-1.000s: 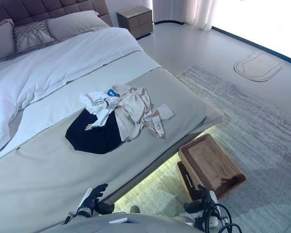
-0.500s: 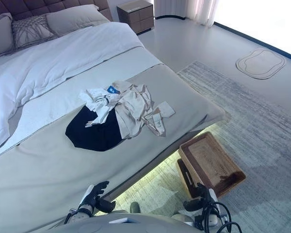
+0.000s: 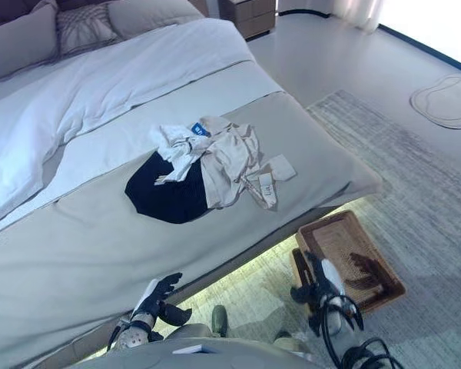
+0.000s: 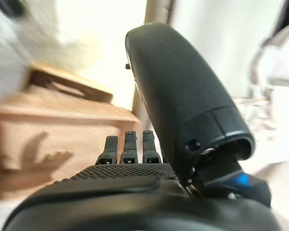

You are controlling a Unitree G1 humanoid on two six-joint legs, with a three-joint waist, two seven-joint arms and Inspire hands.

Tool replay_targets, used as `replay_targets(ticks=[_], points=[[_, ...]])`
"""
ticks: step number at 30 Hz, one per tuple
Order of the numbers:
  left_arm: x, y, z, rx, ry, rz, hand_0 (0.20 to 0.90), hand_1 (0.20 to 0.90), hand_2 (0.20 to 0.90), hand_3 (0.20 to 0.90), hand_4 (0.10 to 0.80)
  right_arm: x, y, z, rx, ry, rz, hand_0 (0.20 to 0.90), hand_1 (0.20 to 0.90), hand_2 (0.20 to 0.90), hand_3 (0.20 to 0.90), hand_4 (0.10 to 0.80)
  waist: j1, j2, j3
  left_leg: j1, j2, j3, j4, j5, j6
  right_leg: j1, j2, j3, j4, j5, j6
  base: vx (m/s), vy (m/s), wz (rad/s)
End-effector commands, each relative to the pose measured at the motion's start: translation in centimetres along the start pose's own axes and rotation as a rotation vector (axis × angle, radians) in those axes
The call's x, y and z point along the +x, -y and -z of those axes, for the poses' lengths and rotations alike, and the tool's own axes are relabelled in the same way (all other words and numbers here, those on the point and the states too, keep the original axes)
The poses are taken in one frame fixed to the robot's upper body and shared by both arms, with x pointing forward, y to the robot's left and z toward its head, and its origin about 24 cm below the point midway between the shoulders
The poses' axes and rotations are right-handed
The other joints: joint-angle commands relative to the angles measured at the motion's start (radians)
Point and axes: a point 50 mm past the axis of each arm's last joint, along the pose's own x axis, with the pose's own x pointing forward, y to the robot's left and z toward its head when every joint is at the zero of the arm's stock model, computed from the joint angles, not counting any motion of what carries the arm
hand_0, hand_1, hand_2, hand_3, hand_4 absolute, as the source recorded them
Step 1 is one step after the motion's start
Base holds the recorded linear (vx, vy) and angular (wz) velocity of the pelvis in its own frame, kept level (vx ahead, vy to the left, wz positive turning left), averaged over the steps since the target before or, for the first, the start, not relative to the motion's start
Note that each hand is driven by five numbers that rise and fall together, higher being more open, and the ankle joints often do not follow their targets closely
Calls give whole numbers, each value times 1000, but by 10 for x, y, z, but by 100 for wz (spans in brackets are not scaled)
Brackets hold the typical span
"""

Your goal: Pick up the clothes from the bed and place them into the basket

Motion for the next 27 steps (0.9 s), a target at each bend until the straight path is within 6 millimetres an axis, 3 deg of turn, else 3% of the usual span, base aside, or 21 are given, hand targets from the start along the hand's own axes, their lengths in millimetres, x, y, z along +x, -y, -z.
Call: replay_targets(ticks=[1, 7, 11, 15, 19, 24, 27], points=[[6, -11, -13, 85, 90, -15, 900, 900, 900, 900, 800, 27, 28, -64, 50, 241, 146, 900, 900, 900, 900, 800, 34, -38, -15, 28, 0, 14, 41, -103, 1, -86, -57, 85, 59, 52, 30, 85, 98, 6], [4, -18, -9, 151, 83, 11, 900, 900, 900, 900, 800, 37, 63, -112, 41, 394, 268, 900, 900, 900, 900, 800, 32, -45, -5, 29, -10, 16, 60, -119, 41, -158, -55, 121, 247, 15, 40, 65, 68, 6], [13, -32, -24, 157, 118, -6, 900, 900, 900, 900, 800, 44, 86, -149, 0, 478, 333, 900, 900, 900, 900, 800, 13, -46, 29, 20, -9, -40, 64, -120, 35, -223, -52, 199, 238, 59, 53, 28, -122, 5], [23, -40, -50, 124, 185, -17, 900, 900, 900, 900, 800, 53, 135, -206, -31, 554, 414, 900, 900, 900, 900, 800, 17, -43, 58, -47, 2, -28, 123, -117, 17, -222, -32, 199, 189, 35, 14, -39, -105, 46], [29, -42, -75, 153, 280, -15, 900, 900, 900, 900, 800, 48, 205, -261, -76, 630, 535, 900, 900, 900, 900, 800, 51, -41, 114, -154, 5, -52, 198, -109, -4, -275, -28, 161, 234, 1, -17, -137, -73, 20], [28, -43, -88, 145, 365, -36, 900, 900, 900, 900, 800, 32, 261, -300, -173, 643, 733, 900, 900, 900, 900, 800, 97, -19, 184, -265, -1, -90, 305, -117, -13, -377, -59, 114, 372, -46, -51, -99, 4, 27], [25, -43, -92, 165, 430, -68, 900, 900, 900, 900, 800, 21, 283, -316, -206, 646, 823, 900, 900, 900, 900, 800, 117, -2, 218, -336, -10, -97, 383, -134, -9, -448, -84, 96, 473, -78, -73, -62, 64, 27]])
